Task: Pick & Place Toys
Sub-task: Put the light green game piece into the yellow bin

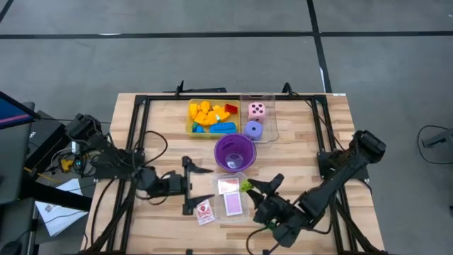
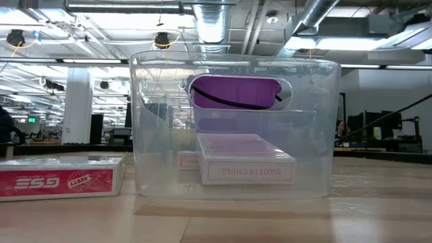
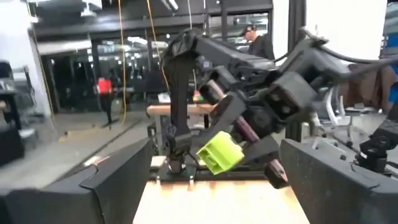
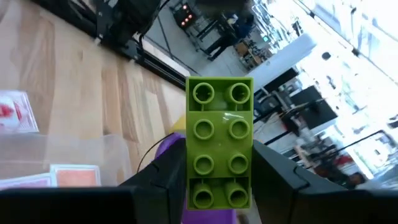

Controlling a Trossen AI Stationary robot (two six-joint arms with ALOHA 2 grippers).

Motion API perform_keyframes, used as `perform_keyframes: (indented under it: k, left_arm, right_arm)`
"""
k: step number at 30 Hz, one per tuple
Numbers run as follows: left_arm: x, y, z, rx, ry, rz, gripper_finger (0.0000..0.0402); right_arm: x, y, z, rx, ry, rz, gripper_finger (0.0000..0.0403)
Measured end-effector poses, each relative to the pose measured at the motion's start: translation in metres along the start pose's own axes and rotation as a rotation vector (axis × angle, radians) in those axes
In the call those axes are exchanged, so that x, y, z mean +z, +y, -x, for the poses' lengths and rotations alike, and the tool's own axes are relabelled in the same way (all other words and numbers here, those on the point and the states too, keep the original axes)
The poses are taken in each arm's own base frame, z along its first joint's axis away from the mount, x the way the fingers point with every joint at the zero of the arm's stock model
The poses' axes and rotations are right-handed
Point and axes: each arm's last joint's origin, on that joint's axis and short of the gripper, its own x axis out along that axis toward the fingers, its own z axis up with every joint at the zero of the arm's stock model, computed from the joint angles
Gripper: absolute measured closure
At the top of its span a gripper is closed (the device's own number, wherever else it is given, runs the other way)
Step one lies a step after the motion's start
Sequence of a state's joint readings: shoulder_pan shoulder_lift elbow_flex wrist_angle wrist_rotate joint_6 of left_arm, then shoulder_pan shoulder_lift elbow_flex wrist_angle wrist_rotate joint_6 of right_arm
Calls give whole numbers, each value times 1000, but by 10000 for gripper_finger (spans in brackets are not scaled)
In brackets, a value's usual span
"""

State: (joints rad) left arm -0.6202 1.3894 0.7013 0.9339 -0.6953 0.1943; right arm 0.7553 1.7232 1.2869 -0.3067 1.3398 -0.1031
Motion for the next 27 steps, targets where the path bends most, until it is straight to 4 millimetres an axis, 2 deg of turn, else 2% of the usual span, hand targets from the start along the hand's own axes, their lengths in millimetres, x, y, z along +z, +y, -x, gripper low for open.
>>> perform_keyframes:
  k: [7,17,27]
  left_arm:
    - [-14,6,-17,-64,3,94,68]
    - [-30,-1,-38,-38,41,123,64]
    - [-38,1,-57,7,71,198,64]
  right_arm:
    - [3,21,-19,-51,9,83,271]
    - [15,17,-25,-73,-15,42,271]
    - [15,16,-29,-78,-9,60,271]
